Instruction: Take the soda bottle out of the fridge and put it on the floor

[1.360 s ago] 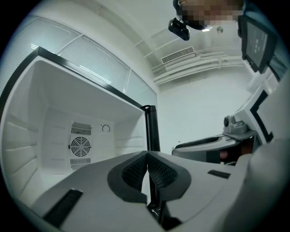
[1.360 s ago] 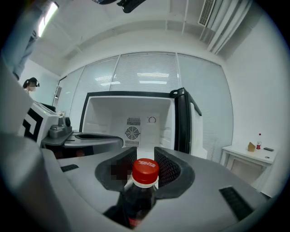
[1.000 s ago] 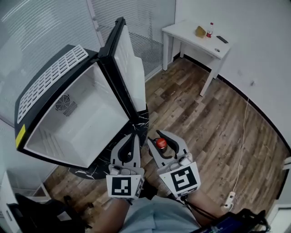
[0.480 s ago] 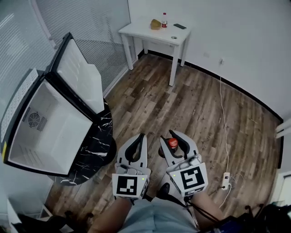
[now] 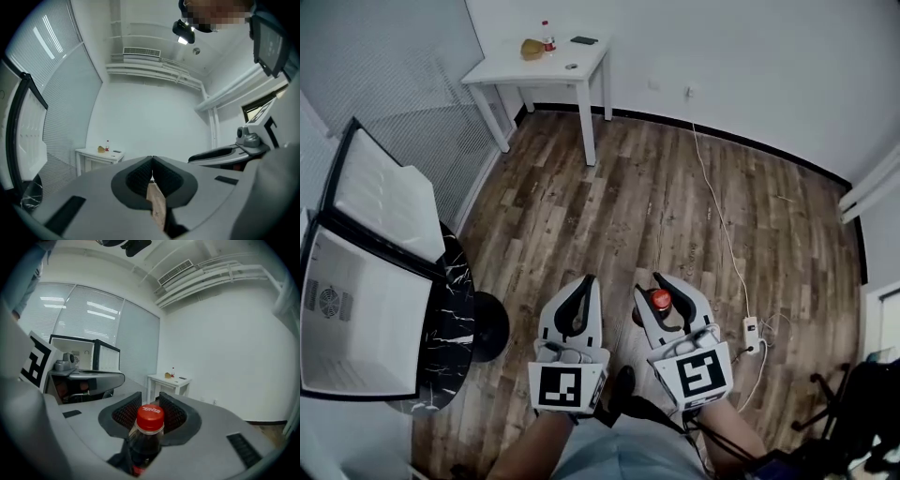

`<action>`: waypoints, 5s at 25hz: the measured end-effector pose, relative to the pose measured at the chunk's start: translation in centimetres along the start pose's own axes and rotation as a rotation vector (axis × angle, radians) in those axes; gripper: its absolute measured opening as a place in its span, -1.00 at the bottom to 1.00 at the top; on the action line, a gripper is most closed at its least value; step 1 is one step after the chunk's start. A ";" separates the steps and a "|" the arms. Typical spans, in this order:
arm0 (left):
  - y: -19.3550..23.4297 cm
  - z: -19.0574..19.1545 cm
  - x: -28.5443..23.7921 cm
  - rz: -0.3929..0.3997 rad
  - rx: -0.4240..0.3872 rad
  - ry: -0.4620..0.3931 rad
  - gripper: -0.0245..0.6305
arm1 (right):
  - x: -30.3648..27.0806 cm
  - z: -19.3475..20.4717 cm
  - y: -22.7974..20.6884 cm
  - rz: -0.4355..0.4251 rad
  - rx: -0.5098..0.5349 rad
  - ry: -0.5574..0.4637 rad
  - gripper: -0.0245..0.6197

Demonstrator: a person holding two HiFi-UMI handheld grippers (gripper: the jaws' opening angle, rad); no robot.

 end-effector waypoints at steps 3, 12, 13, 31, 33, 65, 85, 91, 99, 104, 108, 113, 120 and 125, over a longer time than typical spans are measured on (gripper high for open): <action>-3.1 0.2 -1.8 0.064 0.015 0.025 -0.87 | 2.0 1.1 -2.5 0.067 -0.043 -0.012 -0.52; -6.5 3.5 -6.5 0.171 0.003 0.076 -0.87 | 2.8 4.7 -7.2 0.191 -0.099 -0.007 -0.55; -6.8 3.8 -6.9 0.181 0.003 0.082 -0.87 | 2.7 5.1 -7.5 0.199 -0.102 -0.007 -0.55; -9.0 12.0 -11.1 0.254 0.010 0.163 -0.87 | 1.8 13.4 -10.4 0.290 -0.189 0.023 -0.55; -8.8 13.1 -11.1 0.257 0.009 0.173 -0.87 | 1.6 14.9 -10.0 0.281 -0.209 0.047 -0.55; -7.5 37.0 -12.7 0.335 -0.057 0.278 -0.87 | -3.8 38.7 -9.3 0.335 -0.321 0.088 -0.55; -5.1 50.8 -14.1 0.358 -0.044 0.278 -0.88 | -8.4 52.3 -7.8 0.305 -0.357 0.139 -0.55; -4.5 53.6 -14.3 0.361 -0.043 0.283 -0.87 | -9.5 55.0 -7.6 0.309 -0.367 0.143 -0.55; -3.8 58.0 -14.0 0.371 -0.041 0.292 -0.87 | -10.7 58.7 -7.7 0.308 -0.362 0.148 -0.55; -3.2 60.8 -13.7 0.357 -0.039 0.310 -0.87 | -11.3 61.1 -7.6 0.292 -0.362 0.158 -0.55; -2.9 62.4 -13.6 0.354 -0.045 0.320 -0.87 | -11.7 62.8 -7.3 0.279 -0.368 0.169 -0.55; -2.9 64.0 -13.7 0.354 -0.052 0.321 -0.87 | -12.1 64.8 -6.6 0.271 -0.372 0.185 -0.55; -2.1 65.9 -13.5 0.339 -0.058 0.336 -0.87 | -12.8 67.0 -6.3 0.272 -0.368 0.193 -0.55; -1.8 66.7 -12.9 0.337 -0.050 0.346 -0.87 | -13.4 68.1 -6.0 0.272 -0.360 0.197 -0.55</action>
Point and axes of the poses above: the fingertips, and each gripper's own axes: x backward along the fingers, y to its left, z out of its underside, the point moved 4 cm from there along x, backward along the fingers, and after that the axes turned 15 degrees about -z, right-handed, at the moved point
